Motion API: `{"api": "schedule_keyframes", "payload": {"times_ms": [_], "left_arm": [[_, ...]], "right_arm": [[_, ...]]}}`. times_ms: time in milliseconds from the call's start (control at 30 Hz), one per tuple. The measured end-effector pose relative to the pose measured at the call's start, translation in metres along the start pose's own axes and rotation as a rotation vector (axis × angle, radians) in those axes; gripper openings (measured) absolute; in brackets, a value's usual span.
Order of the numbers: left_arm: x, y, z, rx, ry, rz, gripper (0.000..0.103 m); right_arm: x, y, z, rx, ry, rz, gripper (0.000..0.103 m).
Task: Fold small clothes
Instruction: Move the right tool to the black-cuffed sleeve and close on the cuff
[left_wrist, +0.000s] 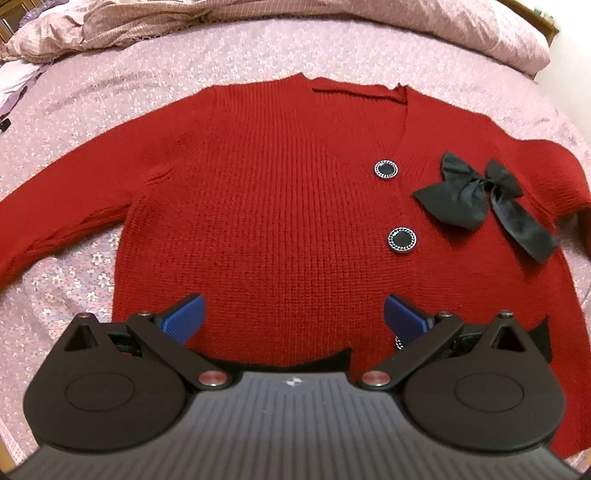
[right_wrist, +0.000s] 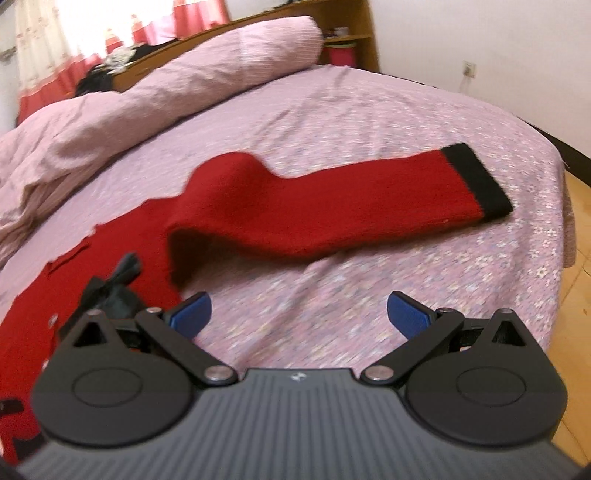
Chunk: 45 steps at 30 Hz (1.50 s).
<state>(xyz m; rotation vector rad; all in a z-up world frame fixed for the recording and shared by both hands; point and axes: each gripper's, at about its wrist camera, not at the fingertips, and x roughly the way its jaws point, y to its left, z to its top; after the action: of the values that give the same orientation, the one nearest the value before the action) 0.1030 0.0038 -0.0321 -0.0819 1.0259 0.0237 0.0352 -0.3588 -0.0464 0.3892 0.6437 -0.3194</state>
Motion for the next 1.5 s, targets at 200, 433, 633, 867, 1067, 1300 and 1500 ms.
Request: {"api": "schedule_keyframes", "payload": {"times_ms": [200,433,633,867,1067,1300,1500], "left_arm": [[0.015,-0.006,0.006,-0.003,0.019,0.021,0.103],[0.035,-0.012,0.008,0.016,0.055,0.054,0.103],[0.042,-0.013,0.01,0.013,0.065,0.067,0.103],[0.047,-0.014,0.011,0.015,0.067,0.078,0.103],[0.048,-0.014,0.01,0.026,0.06,0.077,0.103],[0.048,-0.014,0.008,0.031,0.058,0.078,0.103],[0.048,-0.013,0.007,0.031,0.057,0.075,0.103]], "right_arm": [[0.021,-0.031,0.02,0.063,-0.01,-0.058,0.103],[0.043,-0.066,0.037,0.158,-0.021,-0.102,0.103],[0.059,-0.088,0.042,0.239,-0.019,-0.083,0.103],[0.075,-0.089,0.046,0.235,-0.012,-0.089,0.103],[0.086,-0.082,0.047,0.181,-0.004,-0.134,0.103],[0.09,-0.08,0.047,0.194,0.001,-0.161,0.103],[0.09,-0.082,0.053,0.227,0.029,-0.151,0.103]]}}
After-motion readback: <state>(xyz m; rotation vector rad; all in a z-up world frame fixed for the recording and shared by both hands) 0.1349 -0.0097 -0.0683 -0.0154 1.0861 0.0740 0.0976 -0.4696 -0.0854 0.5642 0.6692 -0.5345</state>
